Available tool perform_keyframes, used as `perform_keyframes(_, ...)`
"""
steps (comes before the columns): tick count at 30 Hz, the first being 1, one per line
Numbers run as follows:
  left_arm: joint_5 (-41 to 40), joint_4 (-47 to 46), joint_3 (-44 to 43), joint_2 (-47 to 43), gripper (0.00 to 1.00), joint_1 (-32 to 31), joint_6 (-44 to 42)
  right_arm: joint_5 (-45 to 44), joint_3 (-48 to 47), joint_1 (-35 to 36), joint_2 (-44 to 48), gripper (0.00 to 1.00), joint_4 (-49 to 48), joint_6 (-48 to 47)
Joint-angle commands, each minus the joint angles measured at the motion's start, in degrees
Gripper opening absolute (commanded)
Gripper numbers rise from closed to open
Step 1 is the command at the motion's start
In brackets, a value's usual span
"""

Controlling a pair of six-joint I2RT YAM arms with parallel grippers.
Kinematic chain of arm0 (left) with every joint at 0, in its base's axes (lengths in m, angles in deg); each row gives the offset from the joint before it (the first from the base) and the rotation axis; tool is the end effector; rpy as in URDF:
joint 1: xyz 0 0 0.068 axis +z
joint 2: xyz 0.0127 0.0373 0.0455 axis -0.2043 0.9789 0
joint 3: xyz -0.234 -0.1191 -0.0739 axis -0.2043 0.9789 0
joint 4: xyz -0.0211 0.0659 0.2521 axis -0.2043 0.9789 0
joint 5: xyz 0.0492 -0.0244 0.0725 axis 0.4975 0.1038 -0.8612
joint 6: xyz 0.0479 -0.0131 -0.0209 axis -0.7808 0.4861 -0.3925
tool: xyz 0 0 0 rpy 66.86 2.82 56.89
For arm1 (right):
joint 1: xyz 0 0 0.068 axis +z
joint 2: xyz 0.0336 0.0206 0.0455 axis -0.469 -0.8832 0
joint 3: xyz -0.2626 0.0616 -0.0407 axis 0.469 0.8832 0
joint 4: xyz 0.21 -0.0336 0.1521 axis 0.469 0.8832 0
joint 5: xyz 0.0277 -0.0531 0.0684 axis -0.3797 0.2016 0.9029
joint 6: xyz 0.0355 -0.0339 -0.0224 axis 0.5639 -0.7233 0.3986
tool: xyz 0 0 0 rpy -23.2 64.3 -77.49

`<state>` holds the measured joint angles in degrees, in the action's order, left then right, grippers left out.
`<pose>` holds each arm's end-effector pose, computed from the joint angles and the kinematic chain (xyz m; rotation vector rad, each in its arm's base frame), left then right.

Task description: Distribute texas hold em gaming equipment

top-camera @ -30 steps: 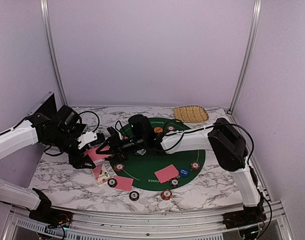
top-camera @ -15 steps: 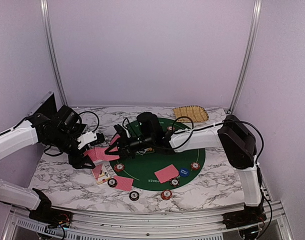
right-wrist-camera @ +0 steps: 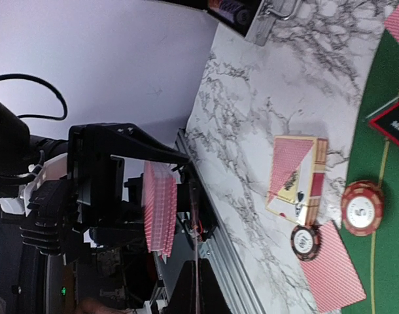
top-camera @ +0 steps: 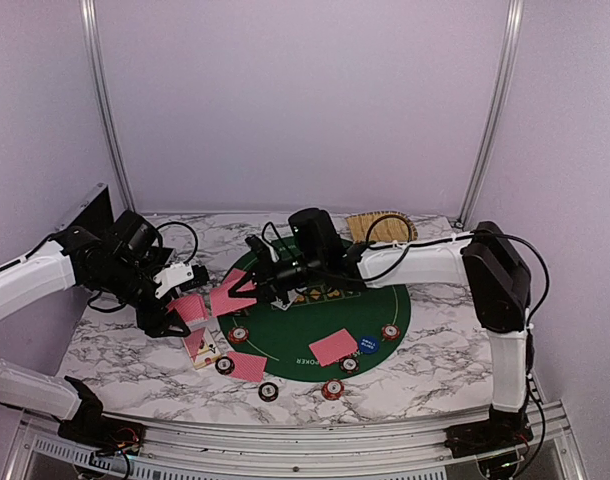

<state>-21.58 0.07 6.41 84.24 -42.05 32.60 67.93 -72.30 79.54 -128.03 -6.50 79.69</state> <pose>0.1905 -0.1238 0.2690 1.4637 2.1363 -0.3854 0.2769 0.3904 0.2236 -0.5087 2.4316 1.8620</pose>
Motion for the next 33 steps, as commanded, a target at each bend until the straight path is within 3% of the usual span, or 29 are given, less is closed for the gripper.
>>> perform_keyframes(1, -0.17, -0.81, 0.09, -1.50, 0.00, 0.38, 0.08, -6.47, -4.18, -4.18, 2.48, 0.00, 19.52, -13.11)
perform_keyframes(6, -0.41, -0.81, 0.43, -1.50, 0.00, 0.38, -0.13, -23.42, -12.70, -7.61, 0.71, 0.00, 40.27, -28.43)
perform_keyframes(8, -0.58, -0.81, 0.44, -1.53, 0.00, 0.38, -0.13, -36.03, -18.42, -7.66, -1.83, 0.00, 47.78, -33.90)
perform_keyframes(14, -0.42, -0.81, 0.10, -1.45, 0.00, 0.38, -0.06, -60.55, -31.40, -6.73, -9.29, 0.00, 58.43, -43.48)
perform_keyframes(24, 0.15, -0.84, -0.61, -0.50, 0.00, 0.38, 0.03, -90.03, -39.68, -0.62, -19.17, 0.00, 58.18, -58.41)
perform_keyframes(33, 0.06, -0.86, -0.12, -0.94, 0.00, 0.38, 0.12, -93.00, -33.74, 3.40, -21.30, 0.00, 44.78, -69.98)
